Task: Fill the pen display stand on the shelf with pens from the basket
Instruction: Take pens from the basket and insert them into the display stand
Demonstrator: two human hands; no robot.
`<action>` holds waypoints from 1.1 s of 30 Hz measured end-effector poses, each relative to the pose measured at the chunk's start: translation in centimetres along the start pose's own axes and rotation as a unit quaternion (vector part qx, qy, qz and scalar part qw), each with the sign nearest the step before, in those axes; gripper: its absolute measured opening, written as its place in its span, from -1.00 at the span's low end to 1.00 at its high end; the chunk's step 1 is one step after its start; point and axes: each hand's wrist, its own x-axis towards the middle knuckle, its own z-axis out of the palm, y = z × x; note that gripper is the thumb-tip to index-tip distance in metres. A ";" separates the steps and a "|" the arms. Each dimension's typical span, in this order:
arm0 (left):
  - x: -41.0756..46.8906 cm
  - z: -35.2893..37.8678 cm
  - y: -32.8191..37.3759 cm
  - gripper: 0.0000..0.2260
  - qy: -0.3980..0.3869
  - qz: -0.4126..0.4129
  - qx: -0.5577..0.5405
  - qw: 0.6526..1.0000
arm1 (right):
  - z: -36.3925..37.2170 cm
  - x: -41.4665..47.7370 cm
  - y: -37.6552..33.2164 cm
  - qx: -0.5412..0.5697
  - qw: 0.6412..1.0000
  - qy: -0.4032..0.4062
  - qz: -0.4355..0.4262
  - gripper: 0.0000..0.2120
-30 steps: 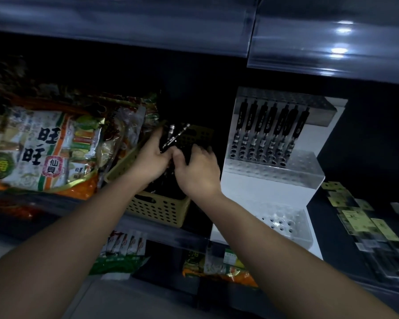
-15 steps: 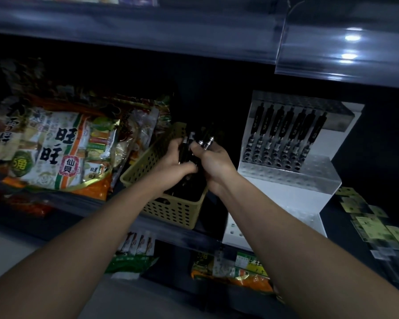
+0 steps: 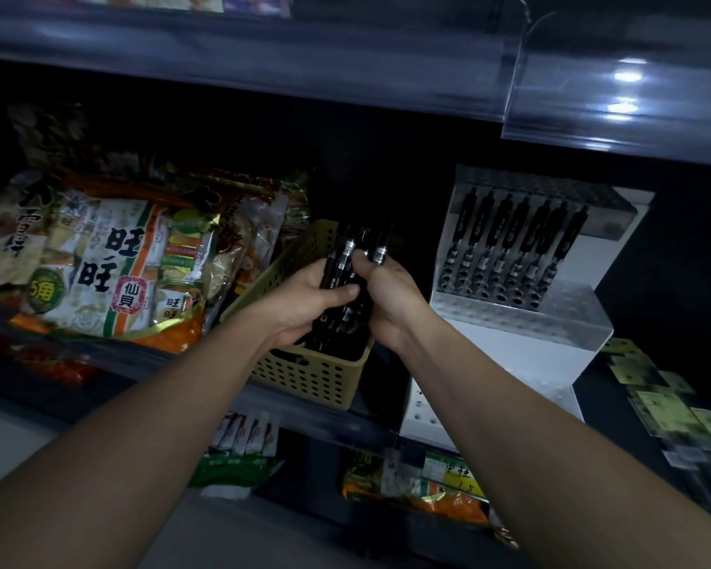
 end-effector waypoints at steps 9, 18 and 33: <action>-0.1 1.5 1.5 -0.72 0.020 0.069 -0.047 0.996 | 0.4 -0.3 -1.3 -0.181 0.981 0.017 -0.065 -0.33; -0.7 2.2 3.9 -0.69 0.142 0.105 -0.206 0.962 | 0.4 -1.1 -0.7 0.025 0.999 0.045 -0.010 -0.22; -3.7 6.4 3.4 -0.75 0.139 0.113 -0.193 0.965 | -0.2 -3.3 -0.8 0.257 0.962 -0.003 0.088 -0.47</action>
